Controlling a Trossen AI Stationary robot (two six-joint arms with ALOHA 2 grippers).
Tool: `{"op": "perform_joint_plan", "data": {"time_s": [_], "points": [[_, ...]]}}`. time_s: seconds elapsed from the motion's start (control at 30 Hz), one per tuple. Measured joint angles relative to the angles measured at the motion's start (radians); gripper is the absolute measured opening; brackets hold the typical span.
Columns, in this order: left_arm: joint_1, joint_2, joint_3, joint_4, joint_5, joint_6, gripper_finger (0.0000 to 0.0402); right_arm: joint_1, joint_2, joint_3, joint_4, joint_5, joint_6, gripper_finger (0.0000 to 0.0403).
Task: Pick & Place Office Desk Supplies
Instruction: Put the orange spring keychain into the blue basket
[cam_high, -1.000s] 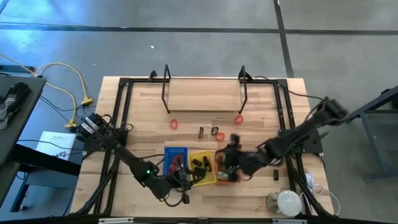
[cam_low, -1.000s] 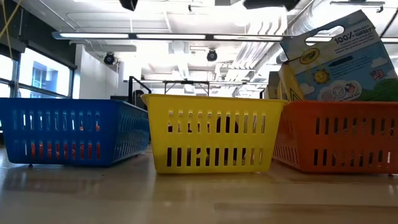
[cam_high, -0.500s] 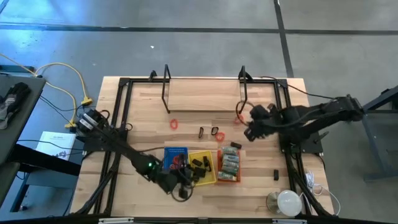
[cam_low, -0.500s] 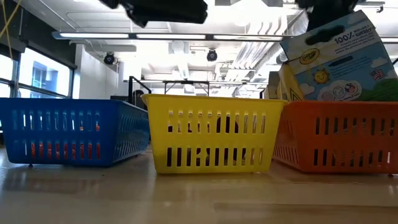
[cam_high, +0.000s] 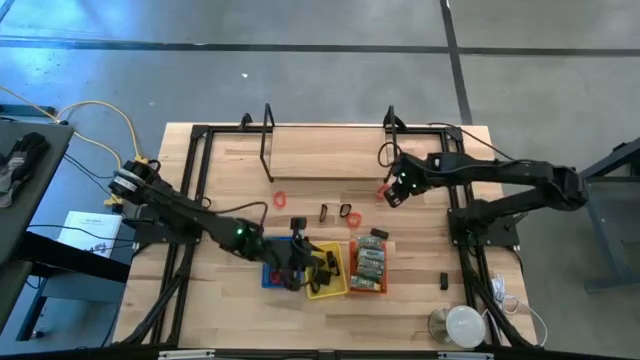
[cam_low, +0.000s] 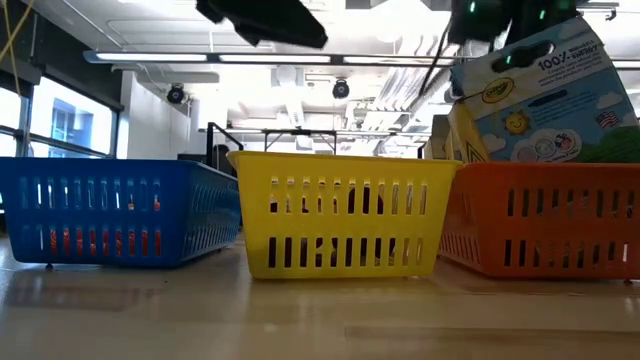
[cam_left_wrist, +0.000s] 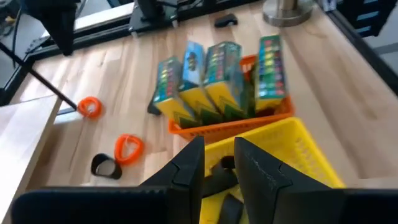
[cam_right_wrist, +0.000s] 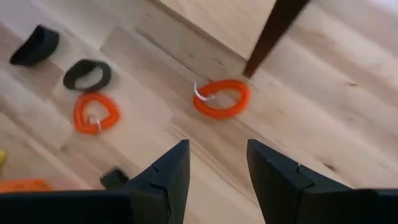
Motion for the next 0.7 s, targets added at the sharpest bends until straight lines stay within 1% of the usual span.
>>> {"op": "perform_joint_plan", "data": {"time_s": [0.13, 0.23, 0.5, 0.63, 0.7], "points": [[0.041, 0.001, 0.000, 0.009, 0.005, 0.022, 0.0081, -0.081, 0.010, -0.091, 0.110, -0.045, -0.011, 0.0146], [0.059, 0.001, 0.000, 0.009, 0.005, 0.025, 0.0081, -0.107, 0.028, -0.124, 0.127, -0.048, -0.004, 0.0146], [0.064, 0.001, 0.000, -0.010, 0.004, 0.026, 0.0081, -0.106, 0.100, -0.188, 0.264, -0.032, -0.005, 0.0149], [0.055, 0.001, 0.000, -0.042, 0.004, 0.071, 0.0081, -0.099, 0.145, -0.190, 0.284, 0.027, -0.009, 0.0169], [0.051, 0.001, 0.000, -0.065, 0.004, 0.082, 0.0081, -0.099, 0.168, -0.190, 0.300, 0.029, -0.009, 0.0185]]}}
